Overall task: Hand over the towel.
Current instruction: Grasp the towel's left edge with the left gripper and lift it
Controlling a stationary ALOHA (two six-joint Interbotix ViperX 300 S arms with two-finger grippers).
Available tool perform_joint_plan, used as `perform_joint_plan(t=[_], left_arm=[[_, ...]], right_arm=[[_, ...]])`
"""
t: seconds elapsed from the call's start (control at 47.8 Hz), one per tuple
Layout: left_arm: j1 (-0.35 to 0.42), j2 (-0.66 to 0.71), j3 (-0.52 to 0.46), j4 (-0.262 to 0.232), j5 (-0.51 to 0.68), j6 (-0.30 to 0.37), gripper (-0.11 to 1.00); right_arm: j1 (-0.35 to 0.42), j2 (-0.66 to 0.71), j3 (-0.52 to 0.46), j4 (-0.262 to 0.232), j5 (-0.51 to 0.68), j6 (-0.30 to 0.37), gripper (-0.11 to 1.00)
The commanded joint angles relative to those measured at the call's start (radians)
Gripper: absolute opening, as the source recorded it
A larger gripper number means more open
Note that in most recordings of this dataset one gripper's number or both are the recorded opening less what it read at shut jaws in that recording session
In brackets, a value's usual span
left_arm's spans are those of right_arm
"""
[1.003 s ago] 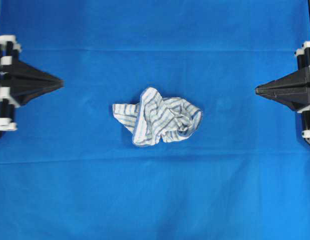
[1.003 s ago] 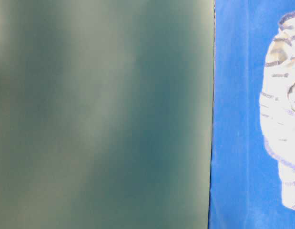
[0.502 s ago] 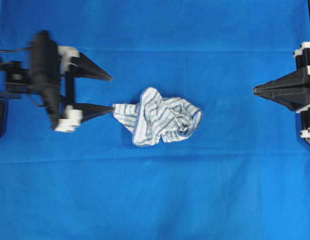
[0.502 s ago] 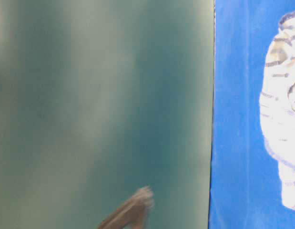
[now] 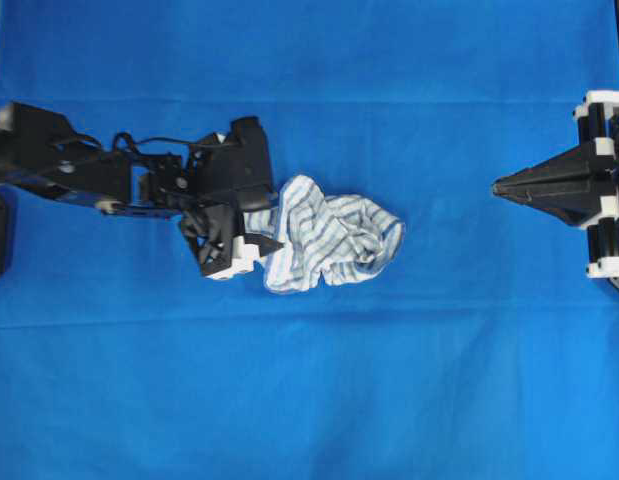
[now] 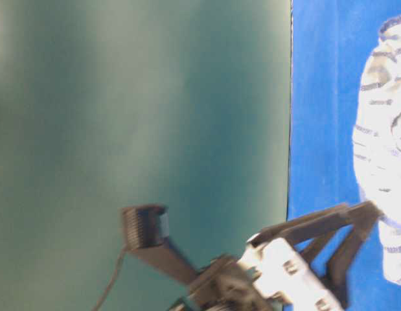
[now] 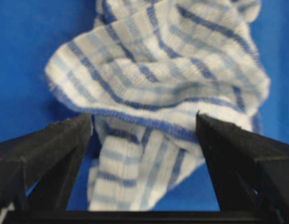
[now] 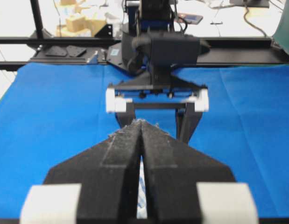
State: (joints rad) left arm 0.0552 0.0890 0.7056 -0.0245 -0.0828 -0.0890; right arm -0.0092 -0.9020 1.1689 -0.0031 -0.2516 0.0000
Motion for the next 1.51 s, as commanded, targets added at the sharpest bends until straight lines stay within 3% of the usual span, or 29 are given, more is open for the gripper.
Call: perform_joint_plan(t=[0.0,0.397,0.481,0.543,0.732,0.815,1.171,1.484], left_arm=[[-0.003,0.032,-0.028,0.000,-0.044,0.003,0.94],[-0.003,0.126,-0.054,0.000,-0.054,0.021,0.94],[-0.003,0.126,-0.060,0.002,-0.035,0.028,0.89],[-0.003,0.124,-0.063,0.006,-0.032,0.029,0.76],[-0.003,0.061,-0.057,0.006,-0.032,0.083,0.23],[-0.003,0.000,-0.052,0.006,-0.031,0.094,0.08],[-0.003,-0.281,-0.041,0.006,-0.055,0.098,0.07],[-0.003,-0.439,-0.025,0.006,-0.173,0.101,0.07]], right_arm=[[-0.008,0.009,-0.018,0.002,-0.003,0.000,0.00],[-0.017,0.018,-0.020,0.002,-0.003,-0.002,0.00],[-0.015,0.018,-0.018,0.002,-0.003,0.000,0.00],[-0.015,0.018,-0.018,0.002,-0.003,0.000,0.00],[-0.017,0.018,-0.021,0.002,-0.003,0.000,0.00],[-0.017,0.018,-0.025,0.002,-0.003,-0.002,0.00],[-0.035,0.018,-0.031,0.000,-0.021,-0.006,0.00],[-0.046,0.034,-0.029,0.000,-0.060,-0.006,0.00]])
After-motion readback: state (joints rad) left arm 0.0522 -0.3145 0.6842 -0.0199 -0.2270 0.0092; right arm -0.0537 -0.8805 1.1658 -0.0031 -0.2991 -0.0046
